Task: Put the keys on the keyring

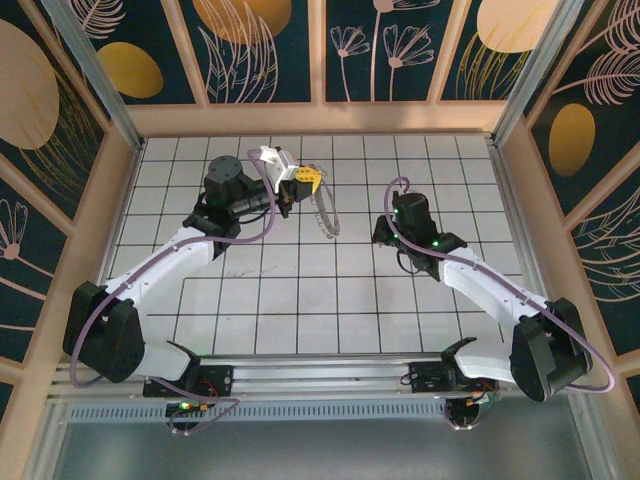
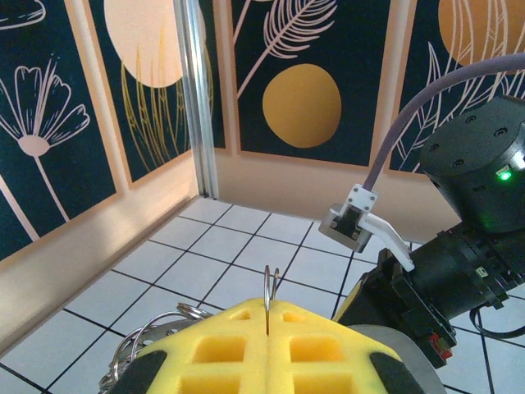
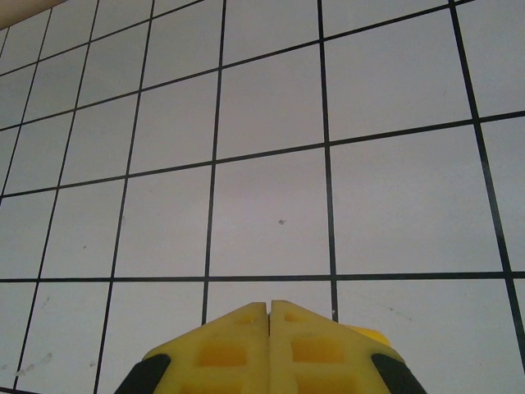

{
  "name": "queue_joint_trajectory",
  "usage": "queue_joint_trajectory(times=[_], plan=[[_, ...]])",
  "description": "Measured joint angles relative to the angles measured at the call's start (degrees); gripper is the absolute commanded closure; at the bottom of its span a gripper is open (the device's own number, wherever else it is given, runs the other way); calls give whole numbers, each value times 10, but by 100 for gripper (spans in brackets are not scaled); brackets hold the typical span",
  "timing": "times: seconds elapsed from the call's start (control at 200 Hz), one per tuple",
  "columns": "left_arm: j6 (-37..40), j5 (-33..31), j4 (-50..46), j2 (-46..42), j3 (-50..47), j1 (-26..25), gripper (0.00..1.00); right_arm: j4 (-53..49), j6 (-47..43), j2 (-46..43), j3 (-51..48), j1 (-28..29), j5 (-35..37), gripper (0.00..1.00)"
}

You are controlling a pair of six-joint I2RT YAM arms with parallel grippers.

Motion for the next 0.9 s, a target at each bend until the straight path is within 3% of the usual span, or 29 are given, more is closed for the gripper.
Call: queue_joint_trajectory(times=[0.445,0.901], plan=[[25,9,-40,1,8,0,100,66,-8,-24,11,-22,-73,100],[36,13,-86,31,43,0,100,222,-33,-91,-9,-72,-261,100]])
